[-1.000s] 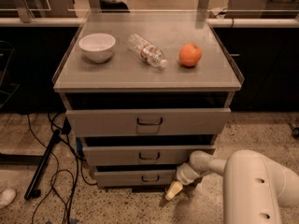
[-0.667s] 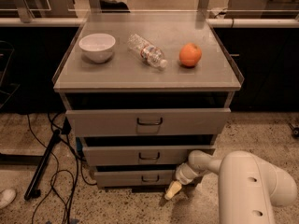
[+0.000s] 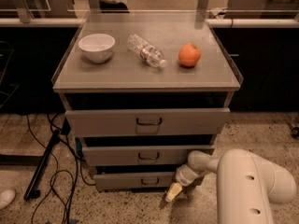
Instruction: Open bottom drawer
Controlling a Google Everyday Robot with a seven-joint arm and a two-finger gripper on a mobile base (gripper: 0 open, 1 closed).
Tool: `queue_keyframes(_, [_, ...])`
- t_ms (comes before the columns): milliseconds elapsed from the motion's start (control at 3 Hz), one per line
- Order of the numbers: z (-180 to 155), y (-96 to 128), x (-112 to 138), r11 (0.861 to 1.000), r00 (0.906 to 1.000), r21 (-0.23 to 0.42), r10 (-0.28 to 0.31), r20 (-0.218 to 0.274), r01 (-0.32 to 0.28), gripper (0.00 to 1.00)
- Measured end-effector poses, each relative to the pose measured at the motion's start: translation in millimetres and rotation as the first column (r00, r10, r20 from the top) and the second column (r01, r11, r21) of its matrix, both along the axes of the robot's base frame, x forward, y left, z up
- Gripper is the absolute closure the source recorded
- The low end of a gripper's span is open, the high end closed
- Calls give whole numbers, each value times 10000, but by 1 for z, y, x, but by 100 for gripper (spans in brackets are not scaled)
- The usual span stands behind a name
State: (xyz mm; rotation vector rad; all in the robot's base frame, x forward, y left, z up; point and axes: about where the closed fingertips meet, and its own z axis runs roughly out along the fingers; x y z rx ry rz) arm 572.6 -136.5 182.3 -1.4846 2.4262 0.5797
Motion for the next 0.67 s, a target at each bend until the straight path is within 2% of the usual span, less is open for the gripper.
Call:
queue_keyframes(333, [-1, -12, -22, 9993, 9978, -373, -84, -653, 59, 0])
queue_keyframes(667, [1, -14, -25, 9991, 9973, -401, -141, -724, 112, 0])
